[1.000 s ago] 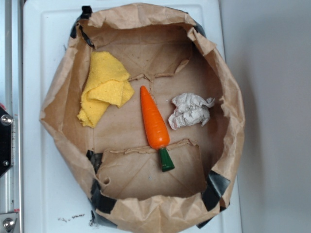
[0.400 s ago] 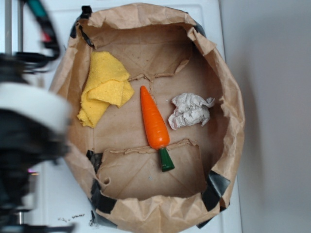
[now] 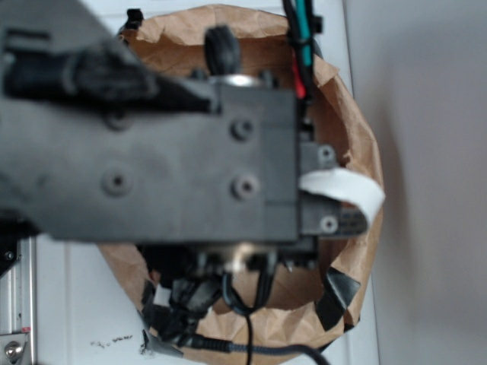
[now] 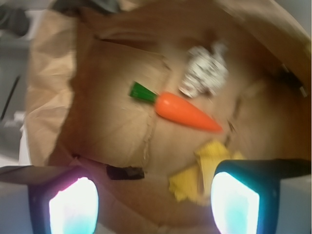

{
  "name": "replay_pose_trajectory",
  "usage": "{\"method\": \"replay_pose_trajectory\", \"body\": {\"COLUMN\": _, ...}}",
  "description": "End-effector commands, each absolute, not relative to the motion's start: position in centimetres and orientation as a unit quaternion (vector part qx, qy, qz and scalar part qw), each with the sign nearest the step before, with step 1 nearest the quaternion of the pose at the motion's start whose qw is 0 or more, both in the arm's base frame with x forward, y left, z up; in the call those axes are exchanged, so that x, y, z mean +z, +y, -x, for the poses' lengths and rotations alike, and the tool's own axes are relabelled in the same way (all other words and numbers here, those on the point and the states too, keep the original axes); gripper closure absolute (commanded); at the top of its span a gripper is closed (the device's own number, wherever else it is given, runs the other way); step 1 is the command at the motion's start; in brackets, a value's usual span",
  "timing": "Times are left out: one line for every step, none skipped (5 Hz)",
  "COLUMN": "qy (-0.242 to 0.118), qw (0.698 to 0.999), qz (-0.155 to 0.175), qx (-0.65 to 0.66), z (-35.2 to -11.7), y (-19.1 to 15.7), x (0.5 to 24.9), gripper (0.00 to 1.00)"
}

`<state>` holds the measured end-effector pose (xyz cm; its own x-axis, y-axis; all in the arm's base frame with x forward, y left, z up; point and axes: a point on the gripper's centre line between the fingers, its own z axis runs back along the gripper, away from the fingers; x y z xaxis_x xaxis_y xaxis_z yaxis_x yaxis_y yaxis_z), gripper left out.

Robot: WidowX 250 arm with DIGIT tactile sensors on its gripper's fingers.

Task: Grab the yellow cloth.

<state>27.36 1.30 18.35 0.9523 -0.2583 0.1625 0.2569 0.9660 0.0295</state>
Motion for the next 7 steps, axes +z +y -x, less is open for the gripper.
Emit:
{"method": "replay_pose_trajectory", "body": {"qy": -0.125, "qw": 0.972, "qz": -0.029, "qx": -0.196, "z": -20.1, "y": 5.8, "x": 20.3, "gripper": 0.0}}
{"method": "replay_pose_trajectory", "body": {"qy": -0.125, "qw": 0.972, "qz": -0.029, "qx": -0.196, "z": -20.1, "y": 5.8, "x": 20.3, "gripper": 0.0}}
{"method": "replay_pose_trajectory", "body": {"qy": -0.125, "qw": 0.972, "qz": -0.029, "qx": -0.196, "z": -20.1, "y": 5.8, "x": 20.3, "gripper": 0.0}}
{"method": "replay_pose_trajectory", "body": {"qy": -0.125, "qw": 0.972, "qz": -0.029, "qx": -0.196, "z": -20.1, "y": 5.8, "x": 20.3, "gripper": 0.0}}
{"method": "replay_pose_trajectory", "body": {"qy": -0.125, "qw": 0.972, "qz": -0.029, "qx": -0.196, "z": -20.1, "y": 5.8, "x": 20.3, "gripper": 0.0}}
{"method": "replay_pose_trajectory", "body": {"qy": -0.112, "qw": 0.976, "qz": -0.044, "qx": -0.182, "z": -21.7, "y": 5.3, "x": 18.4, "gripper": 0.0}}
{"method": "replay_pose_trajectory", "body": {"qy": -0.107, "qw": 0.984, "qz": -0.041, "qx": -0.139, "z": -23.7, "y": 5.6, "x": 17.0, "gripper": 0.0}}
